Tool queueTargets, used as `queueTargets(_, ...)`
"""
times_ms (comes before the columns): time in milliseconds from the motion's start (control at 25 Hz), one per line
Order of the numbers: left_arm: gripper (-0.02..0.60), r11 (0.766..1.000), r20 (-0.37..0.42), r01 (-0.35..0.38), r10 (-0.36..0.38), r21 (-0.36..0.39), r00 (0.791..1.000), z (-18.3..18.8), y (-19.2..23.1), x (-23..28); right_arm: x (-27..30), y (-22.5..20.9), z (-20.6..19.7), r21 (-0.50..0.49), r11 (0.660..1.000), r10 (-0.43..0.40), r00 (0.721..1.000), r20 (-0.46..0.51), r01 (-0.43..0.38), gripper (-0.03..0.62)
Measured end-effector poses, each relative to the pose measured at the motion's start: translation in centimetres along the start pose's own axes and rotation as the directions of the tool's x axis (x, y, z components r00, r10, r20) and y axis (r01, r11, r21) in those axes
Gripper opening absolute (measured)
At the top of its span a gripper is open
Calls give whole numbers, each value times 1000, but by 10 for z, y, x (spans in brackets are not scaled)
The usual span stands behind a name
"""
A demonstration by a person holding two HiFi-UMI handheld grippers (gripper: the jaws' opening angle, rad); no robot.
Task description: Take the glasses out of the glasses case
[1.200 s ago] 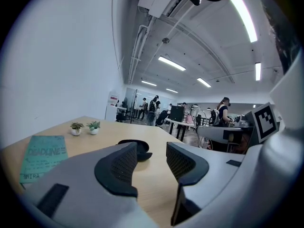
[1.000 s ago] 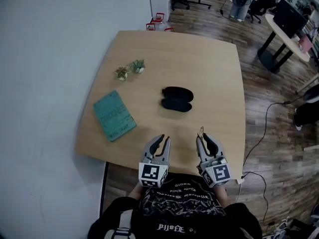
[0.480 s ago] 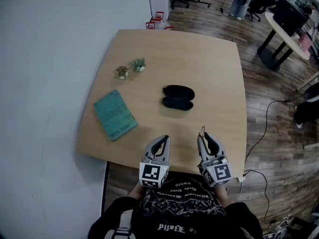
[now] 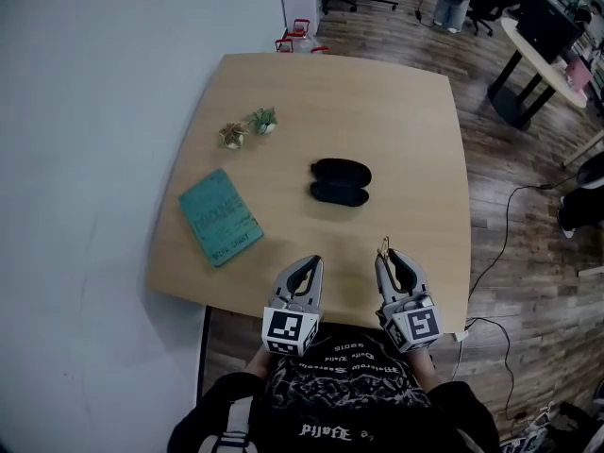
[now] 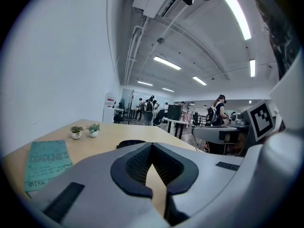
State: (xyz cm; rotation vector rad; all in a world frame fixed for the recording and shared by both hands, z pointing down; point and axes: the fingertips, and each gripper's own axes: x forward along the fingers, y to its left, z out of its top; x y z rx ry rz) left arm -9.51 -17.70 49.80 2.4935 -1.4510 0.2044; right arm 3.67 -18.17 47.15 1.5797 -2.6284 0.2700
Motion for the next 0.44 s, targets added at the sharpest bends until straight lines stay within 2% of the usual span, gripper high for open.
queueTargets(440, 3, 1000, -8, -6, 6, -5, 1000, 0, 4, 2, 2, -1, -3, -19, 1000, -5, 1000, -18, 4, 89)
